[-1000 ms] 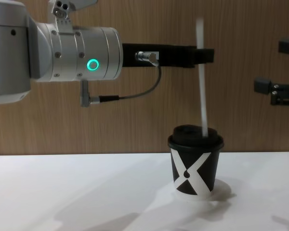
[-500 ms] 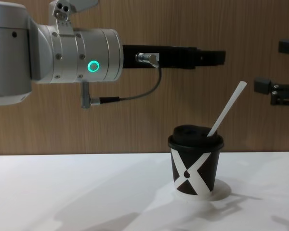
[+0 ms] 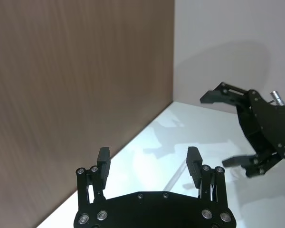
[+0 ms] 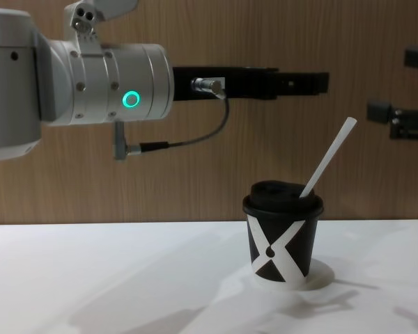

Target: Pick up the straw with one hand, pass it to the other hand, and insert it into the cup.

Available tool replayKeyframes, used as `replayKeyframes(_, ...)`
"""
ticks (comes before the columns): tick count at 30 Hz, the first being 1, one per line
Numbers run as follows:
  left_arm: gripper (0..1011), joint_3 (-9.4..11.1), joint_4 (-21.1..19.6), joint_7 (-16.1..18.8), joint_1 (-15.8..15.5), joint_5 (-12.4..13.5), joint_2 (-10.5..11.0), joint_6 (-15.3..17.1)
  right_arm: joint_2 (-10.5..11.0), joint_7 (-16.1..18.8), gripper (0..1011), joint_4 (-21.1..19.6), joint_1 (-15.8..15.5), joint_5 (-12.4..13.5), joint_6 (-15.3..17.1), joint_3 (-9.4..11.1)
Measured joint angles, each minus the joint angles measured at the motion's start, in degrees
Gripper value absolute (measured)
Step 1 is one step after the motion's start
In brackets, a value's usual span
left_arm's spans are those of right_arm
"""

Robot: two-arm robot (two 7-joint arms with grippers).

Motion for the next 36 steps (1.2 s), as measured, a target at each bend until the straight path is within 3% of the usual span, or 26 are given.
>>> replayKeyframes(12,1003,-2.8,-2.5,5.7,4.7,2.5,0.3,-6.0,-3.4,-4.2,1001,-0.8,2.1,1.6,3.7,1.8)
replayKeyframes(21,1003,-4.8,-3.0,10.2,8.1,5.4,-0.6,-12.9,-6.6,-7.9,1001,-2.1,3.3,3.4,8.1,3.5)
replayKeyframes(26,1003,-5.2,-2.6,11.4,8.8,6.5,-1.4,-15.3,-9.0,-10.5,1001,-3.7,3.7,5.6,12.5,4.7)
replayKeyframes(36,1003,-5.3,-1.1,12.8,9.0,8.8,-3.2,-19.0,-10.8,-12.3,1001,-6.3,3.4,9.3,18.8,5.9)
